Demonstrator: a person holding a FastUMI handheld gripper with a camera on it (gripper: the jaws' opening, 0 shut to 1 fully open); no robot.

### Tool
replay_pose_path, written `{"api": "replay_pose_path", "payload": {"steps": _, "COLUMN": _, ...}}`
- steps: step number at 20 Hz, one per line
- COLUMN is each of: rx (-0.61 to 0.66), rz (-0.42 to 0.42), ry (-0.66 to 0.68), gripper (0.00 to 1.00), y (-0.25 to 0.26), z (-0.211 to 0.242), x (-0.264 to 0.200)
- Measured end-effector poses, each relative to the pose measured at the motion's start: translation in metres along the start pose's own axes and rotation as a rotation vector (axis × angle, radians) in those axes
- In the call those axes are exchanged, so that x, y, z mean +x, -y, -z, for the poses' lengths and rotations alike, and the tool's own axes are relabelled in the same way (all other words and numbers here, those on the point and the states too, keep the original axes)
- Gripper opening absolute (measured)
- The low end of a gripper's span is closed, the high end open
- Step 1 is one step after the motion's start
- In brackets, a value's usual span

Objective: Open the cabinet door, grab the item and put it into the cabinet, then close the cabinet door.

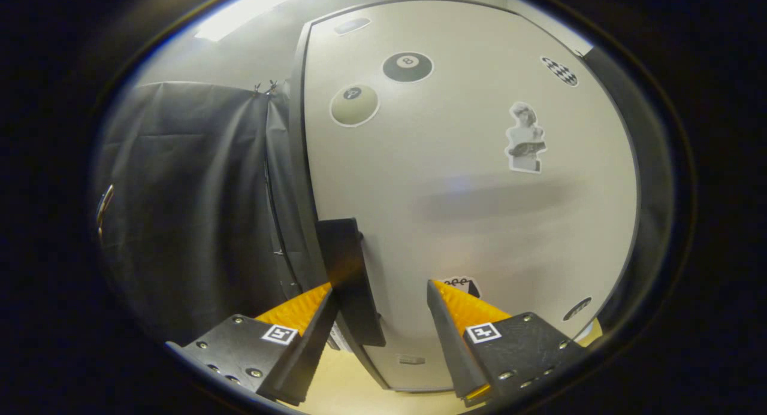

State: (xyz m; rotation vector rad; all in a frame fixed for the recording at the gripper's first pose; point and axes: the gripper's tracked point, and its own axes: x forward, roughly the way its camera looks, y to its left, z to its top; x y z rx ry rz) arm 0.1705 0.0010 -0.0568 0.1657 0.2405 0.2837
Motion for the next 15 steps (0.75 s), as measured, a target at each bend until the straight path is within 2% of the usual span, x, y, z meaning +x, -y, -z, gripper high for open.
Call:
{"api": "replay_pose_path", "payload": {"steps": 7, "rx": -0.003, "rz": 0.015, "ry": 0.007, "gripper": 0.87, "y": 0.008, "z": -0.002, "x": 0.007}}
{"api": "replay_pose_path", "payload": {"steps": 10, "rx": -0.006, "rz": 0.004, "ry": 0.078, "gripper": 0.88, "y": 0.014, "z": -0.023, "x": 0.005}}
{"api": "replay_pose_path", "payload": {"steps": 13, "rx": -0.016, "rz": 0.052, "ry": 0.165, "gripper": 0.88, "y": 0.039, "z": -0.057, "x": 0.0}}
{"api": "replay_pose_path", "payload": {"steps": 15, "rx": -0.033, "rz": 0.109, "ry": 0.198, "gripper": 0.88, "y": 0.074, "z": -0.076, "x": -0.017}}
